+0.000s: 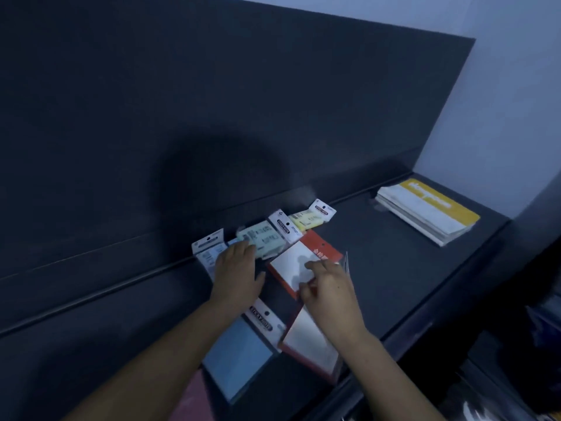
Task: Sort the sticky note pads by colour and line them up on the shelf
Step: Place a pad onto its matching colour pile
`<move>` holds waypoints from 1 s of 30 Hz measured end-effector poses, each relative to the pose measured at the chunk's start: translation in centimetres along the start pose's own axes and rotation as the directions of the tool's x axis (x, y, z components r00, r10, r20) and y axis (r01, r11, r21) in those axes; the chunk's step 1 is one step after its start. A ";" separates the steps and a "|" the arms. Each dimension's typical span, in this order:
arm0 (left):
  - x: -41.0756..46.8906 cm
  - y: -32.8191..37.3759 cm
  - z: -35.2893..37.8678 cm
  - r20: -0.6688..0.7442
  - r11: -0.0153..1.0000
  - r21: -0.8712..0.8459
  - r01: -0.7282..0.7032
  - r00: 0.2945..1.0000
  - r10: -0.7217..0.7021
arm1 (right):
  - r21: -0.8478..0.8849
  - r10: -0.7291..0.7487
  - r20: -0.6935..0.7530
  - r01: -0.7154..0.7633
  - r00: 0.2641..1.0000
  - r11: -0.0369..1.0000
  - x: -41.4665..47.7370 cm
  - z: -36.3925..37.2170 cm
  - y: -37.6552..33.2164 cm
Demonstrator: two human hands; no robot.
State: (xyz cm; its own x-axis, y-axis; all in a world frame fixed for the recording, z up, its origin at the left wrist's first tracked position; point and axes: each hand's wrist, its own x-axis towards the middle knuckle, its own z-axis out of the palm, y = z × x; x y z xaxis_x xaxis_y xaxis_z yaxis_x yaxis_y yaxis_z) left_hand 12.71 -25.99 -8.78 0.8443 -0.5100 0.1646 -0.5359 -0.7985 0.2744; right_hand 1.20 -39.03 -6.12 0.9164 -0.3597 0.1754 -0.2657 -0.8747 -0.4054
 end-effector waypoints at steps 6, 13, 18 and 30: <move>3.8 1.6 1.6 -0.083 0.983 0.184 -0.016 0.996 0.031 | 0.041 -0.081 0.051 0.079 0.995 0.996 3.9 0.7 2.7; 3.7 1.0 1.0 -0.226 0.998 0.061 -0.001 0.974 0.015 | 0.048 -0.057 -0.001 0.057 0.998 0.997 5.1 1.4 3.8; -0.6 -1.9 -1.7 -0.343 0.956 -0.295 0.013 0.932 -0.118 | -0.081 0.099 0.192 -0.084 0.976 0.993 4.8 2.0 2.7; -10.4 -10.7 -4.0 -0.191 0.601 -0.712 0.363 0.723 -0.664 | -0.016 -0.193 0.393 0.216 0.899 0.976 0.5 6.0 -5.7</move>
State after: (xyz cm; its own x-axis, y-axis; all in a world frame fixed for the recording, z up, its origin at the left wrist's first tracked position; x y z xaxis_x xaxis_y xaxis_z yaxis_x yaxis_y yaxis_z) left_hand 9.75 -10.85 -9.63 0.9678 0.2222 0.1179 -0.0093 -0.4369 0.8994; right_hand 4.94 -32.28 -9.08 0.9928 -0.0275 -0.1164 -0.0662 -0.9370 -0.3431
